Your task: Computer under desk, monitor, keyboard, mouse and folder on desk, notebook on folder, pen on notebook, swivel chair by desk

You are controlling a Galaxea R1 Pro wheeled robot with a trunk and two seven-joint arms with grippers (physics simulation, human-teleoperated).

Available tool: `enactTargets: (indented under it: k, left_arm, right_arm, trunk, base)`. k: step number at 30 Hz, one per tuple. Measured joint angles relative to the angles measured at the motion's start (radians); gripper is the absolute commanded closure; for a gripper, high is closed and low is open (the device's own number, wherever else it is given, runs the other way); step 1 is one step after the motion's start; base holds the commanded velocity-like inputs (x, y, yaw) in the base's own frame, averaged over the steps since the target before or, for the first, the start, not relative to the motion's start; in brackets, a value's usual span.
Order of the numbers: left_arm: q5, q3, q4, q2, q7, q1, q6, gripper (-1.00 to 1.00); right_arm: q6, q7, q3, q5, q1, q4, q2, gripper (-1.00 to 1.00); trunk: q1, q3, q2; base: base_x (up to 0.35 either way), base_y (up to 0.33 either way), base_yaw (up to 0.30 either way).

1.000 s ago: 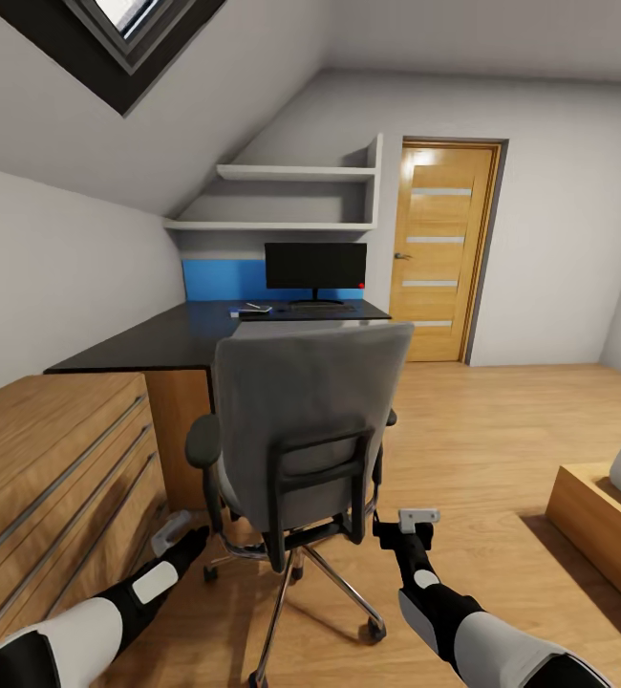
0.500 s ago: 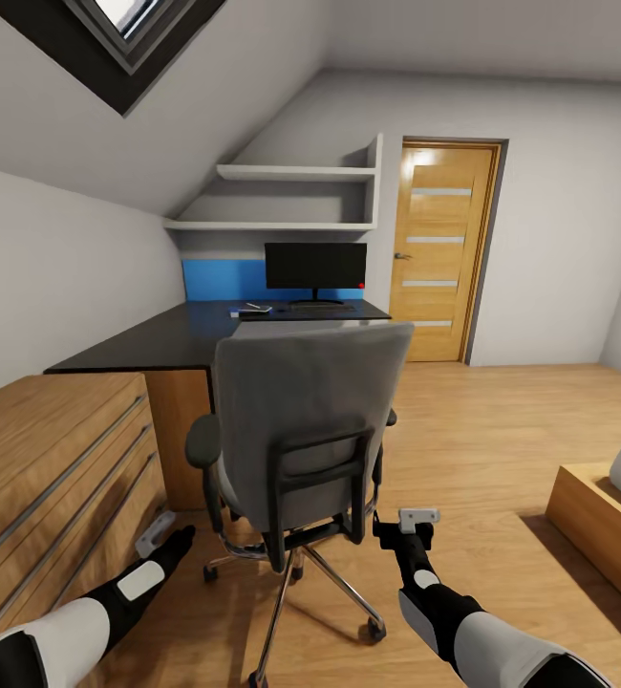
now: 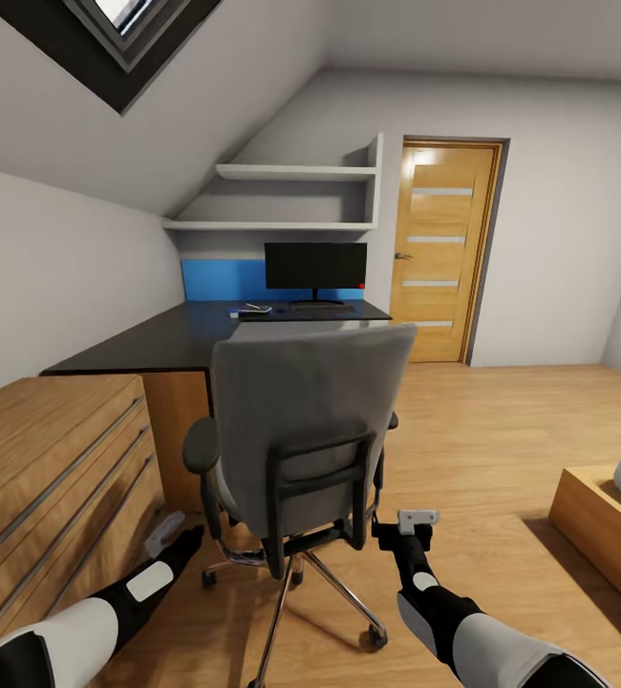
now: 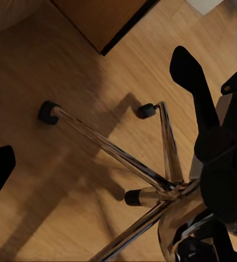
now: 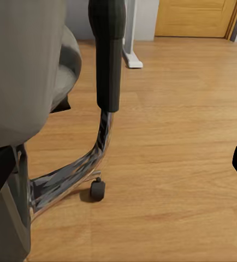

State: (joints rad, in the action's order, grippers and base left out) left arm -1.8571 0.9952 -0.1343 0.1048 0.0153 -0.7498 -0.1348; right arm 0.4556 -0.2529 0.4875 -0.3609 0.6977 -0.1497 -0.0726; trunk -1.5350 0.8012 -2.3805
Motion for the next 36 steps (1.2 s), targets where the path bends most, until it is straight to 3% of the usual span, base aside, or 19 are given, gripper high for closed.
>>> enactTargets:
  k: [3,7,16,24,36]
  left_arm:
    - [0.002,-0.022,0.001,-0.009,0.002,0.0,0.0,-1.0]
    - [0.0,-0.017,0.0,-0.021,0.0,0.0,0.001,-1.0]
    - [0.003,-0.017,0.0,-0.023,0.0,0.0,0.001,-1.0]
    - [0.013,-0.017,0.0,-0.023,0.0,0.0,0.001,-1.0]
    - [0.013,-0.019,0.001,-0.023,0.003,0.0,0.001,-1.0]
  right_arm:
    - [0.001,0.0,0.001,0.0,-0.001,0.003,0.0,-1.0]
    - [0.007,0.0,0.002,-0.002,-0.002,0.005,0.002,-1.0]
    - [0.008,0.0,0.002,-0.002,-0.002,0.005,0.002,-1.0]
    - [0.008,0.0,0.002,-0.002,-0.002,0.005,0.002,-1.0]
    - [0.008,0.0,0.003,-0.002,-0.002,0.005,0.002,-1.0]
  trunk:
    - [0.0,0.0,0.0]
    - [0.0,0.0,0.0]
    - [0.0,0.0,0.0]
    - [0.0,0.0,0.0]
    - [0.0,-0.012,0.0]
  base:
    - [0.0,0.0,0.0]
    - [0.0,0.0,0.0]
    - [0.018,0.0,0.0]
    - [0.204,0.0,-0.01]
    - [0.016,0.0,-0.15]
